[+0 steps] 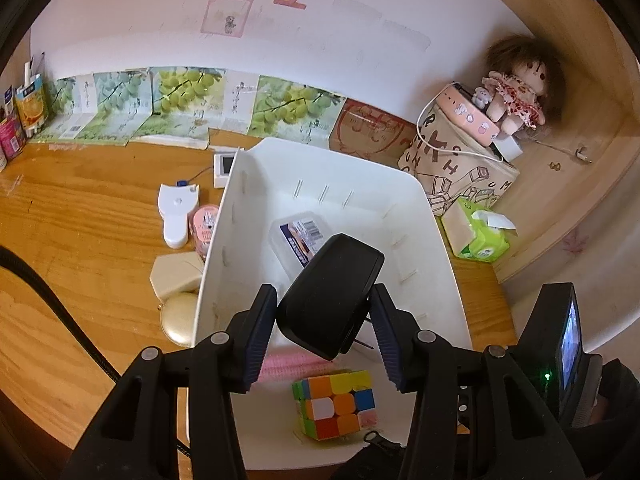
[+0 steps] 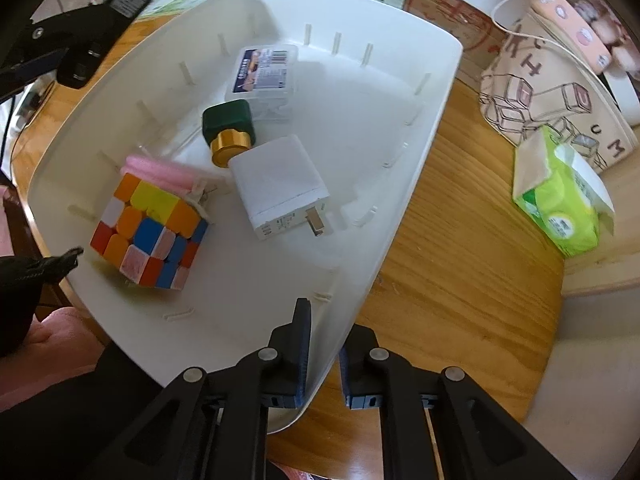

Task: Organize rigid objects
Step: 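Carry the black plug with the left gripper into the tray and release, then move the left gripper to the beige box and grasp it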

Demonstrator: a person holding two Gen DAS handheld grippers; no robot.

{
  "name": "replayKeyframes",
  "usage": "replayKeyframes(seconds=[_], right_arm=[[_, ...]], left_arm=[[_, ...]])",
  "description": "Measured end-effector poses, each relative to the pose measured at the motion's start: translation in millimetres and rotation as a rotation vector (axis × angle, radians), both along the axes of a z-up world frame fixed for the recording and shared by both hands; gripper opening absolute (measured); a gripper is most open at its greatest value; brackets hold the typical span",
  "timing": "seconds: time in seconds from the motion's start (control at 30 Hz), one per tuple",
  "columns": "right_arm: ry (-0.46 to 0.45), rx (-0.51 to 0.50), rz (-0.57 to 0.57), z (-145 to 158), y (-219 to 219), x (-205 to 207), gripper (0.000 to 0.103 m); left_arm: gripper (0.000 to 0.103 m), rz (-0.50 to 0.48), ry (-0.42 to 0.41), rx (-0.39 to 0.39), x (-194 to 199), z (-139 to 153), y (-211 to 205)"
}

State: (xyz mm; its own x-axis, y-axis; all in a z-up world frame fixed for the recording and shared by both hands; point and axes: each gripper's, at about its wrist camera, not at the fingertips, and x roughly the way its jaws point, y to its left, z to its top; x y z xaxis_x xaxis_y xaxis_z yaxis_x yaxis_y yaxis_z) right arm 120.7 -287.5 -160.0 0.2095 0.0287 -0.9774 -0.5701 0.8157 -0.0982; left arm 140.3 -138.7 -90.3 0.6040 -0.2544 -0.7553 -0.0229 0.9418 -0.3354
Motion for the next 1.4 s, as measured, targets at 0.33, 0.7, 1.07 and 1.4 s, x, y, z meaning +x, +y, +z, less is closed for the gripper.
replayKeyframes(seconds=[0.33,0.7,1.07,1.4], right_arm=[[0.029,-0.001,0.071,-2.3,3.0,4.3,0.017],[0.046,0.006,0.065,-7.1,2.6,9.7,0.018],[0.11,0.021,-0.073,-19.2,-0.5,28.2,0.017],[0.149,0.034,-0.248,-28.6,-2.0,53.1,0.017]], left_arm=[[0.064,0.036,0.017,0.046,-13.7,-0.7,-13.7],[0.075,0.099,0.041,0.063,-25.2,-3.9,-6.1],[0.076,0.091,0.075,0.076,-21.5,-7.8,11.2],[0.076,0.087,0.125,0.085,-12.2,-15.7,46.7]])
